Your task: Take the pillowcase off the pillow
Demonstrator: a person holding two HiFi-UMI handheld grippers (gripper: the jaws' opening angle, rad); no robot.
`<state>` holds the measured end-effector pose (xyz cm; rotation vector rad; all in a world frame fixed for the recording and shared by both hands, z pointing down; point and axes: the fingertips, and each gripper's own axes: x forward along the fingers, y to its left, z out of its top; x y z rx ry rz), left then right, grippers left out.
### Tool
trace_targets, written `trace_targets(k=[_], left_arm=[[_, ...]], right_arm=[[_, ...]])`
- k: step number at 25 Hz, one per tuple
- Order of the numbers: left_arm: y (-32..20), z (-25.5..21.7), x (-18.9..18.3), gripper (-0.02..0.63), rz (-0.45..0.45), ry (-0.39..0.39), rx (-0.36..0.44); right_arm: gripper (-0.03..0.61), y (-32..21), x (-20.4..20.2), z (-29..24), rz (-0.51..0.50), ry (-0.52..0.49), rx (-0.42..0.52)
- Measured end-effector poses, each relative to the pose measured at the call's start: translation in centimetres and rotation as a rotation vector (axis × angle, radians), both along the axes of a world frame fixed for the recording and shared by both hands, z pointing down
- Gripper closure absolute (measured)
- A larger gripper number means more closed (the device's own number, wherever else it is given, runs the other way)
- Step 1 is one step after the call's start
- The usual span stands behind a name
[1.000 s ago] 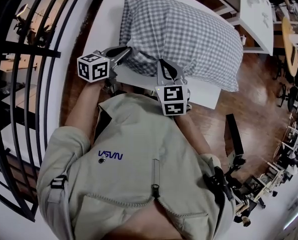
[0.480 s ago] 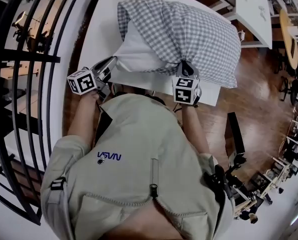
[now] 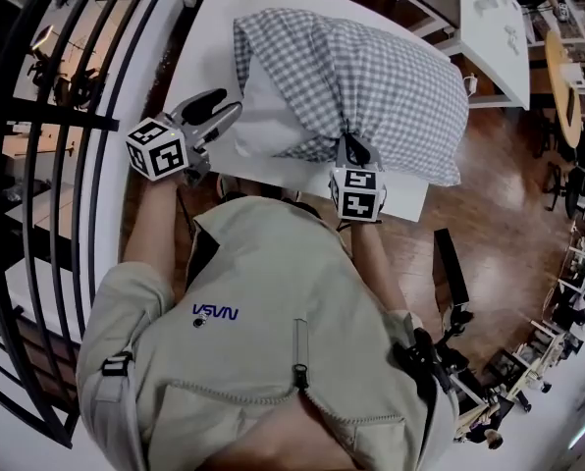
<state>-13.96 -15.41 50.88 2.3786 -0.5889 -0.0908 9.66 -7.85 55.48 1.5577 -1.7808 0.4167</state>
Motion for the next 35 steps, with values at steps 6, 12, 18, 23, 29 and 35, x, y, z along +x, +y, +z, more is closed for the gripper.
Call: trace_targets(k=[6, 12, 18, 23, 29, 35], left_arm=[[-5.9, 5.4, 6.7, 0.313, 0.057, -0.036, -0.199], [-3.6, 3.7, 8.0, 0.566, 0.095, -0.107, -0.053], [2.9, 2.2, 9.7, 0.580, 0.133, -0.199, 0.093], [3.9, 1.4, 9.5, 0.582, 0.078, -0.231, 0.135], [4.0, -0.2, 8.2, 0.588, 0.047, -0.257, 0.199], [6.3, -2.2, 6.6, 0.589, 0.083, -0.216, 0.253]], right_arm=[[0.522, -0.1, -2.3, -2.3, -0.029, -0.079, 0.008], [0.481, -3.3, -7.4, -11.8, -0.189, -0.165, 0.230], [0.387, -11.9, -11.4, -12.3, -0.406, -0.060, 0.192], [0.416, -14.8, -14.0, -6.6, -0.537, 0.161, -0.021], [0.568, -17.2, -13.1, -8.8, -0.464, 0.155, 0.088], [0.572, -21.1, -5.0, -12.9, -0.231, 0.207, 0.225]])
